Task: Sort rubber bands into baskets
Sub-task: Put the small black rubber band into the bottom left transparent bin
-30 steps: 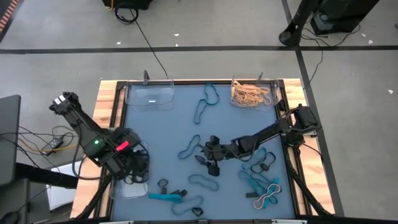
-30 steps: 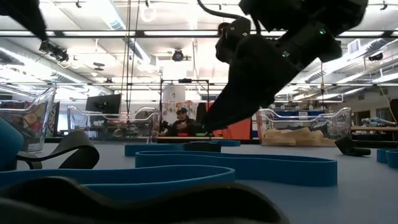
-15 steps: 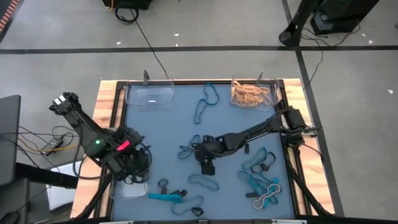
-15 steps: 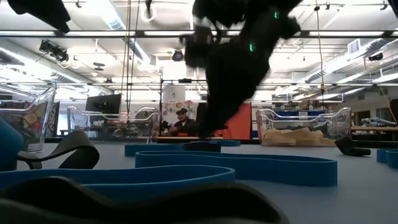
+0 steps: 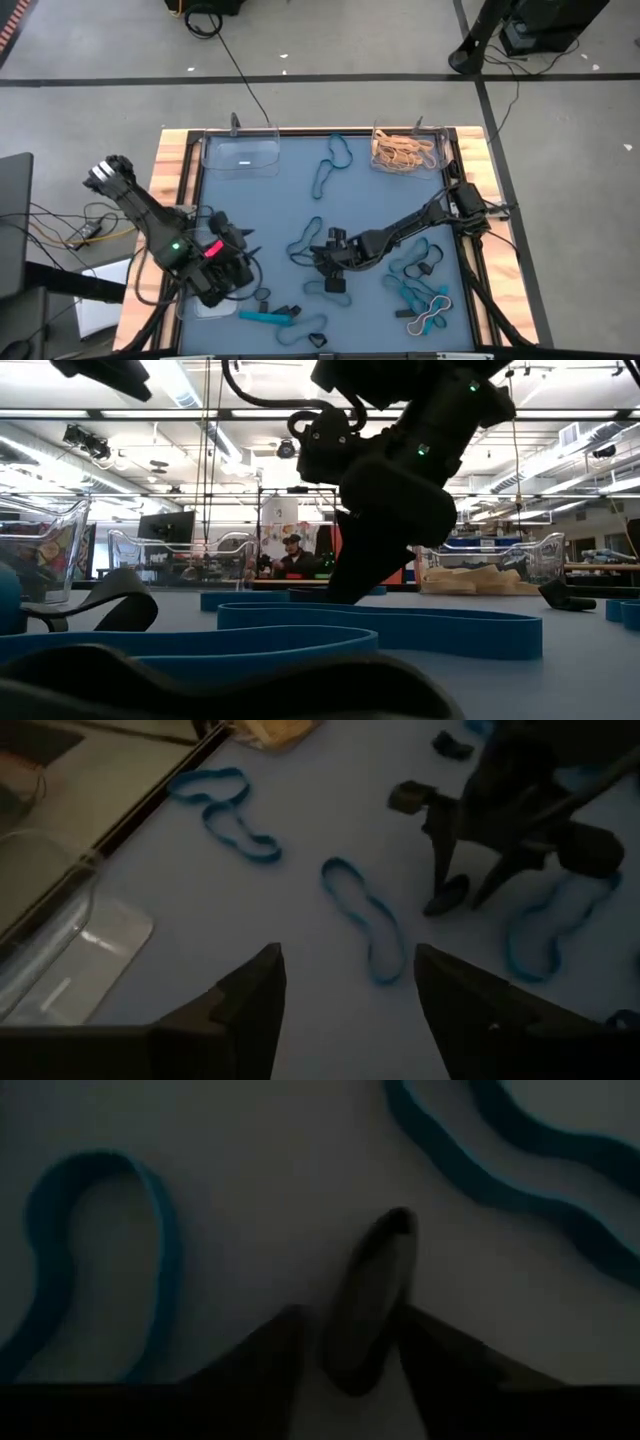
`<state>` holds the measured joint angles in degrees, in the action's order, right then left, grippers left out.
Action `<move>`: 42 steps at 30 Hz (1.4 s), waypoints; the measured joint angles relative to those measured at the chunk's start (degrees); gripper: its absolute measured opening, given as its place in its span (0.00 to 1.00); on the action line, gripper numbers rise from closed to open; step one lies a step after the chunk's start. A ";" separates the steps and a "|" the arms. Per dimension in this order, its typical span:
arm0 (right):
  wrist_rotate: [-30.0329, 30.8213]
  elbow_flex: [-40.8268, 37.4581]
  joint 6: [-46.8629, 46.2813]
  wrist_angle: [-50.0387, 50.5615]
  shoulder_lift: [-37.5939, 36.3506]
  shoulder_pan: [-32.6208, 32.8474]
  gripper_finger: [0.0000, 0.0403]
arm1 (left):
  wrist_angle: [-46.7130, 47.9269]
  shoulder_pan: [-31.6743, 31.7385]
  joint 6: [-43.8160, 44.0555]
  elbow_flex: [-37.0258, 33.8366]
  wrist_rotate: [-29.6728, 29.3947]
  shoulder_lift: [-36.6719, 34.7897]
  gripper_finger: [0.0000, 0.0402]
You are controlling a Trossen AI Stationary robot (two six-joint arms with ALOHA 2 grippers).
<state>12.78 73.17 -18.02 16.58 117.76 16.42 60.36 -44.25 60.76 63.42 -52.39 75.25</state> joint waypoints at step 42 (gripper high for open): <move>11.13 -0.18 18.55 -25.83 -7.22 3.13 0.08 | -25.58 10.61 -33.95 0.00 13.90 10.62 0.55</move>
<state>23.91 72.99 0.53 -9.25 110.54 19.55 34.79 -33.65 26.81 63.42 -38.50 85.86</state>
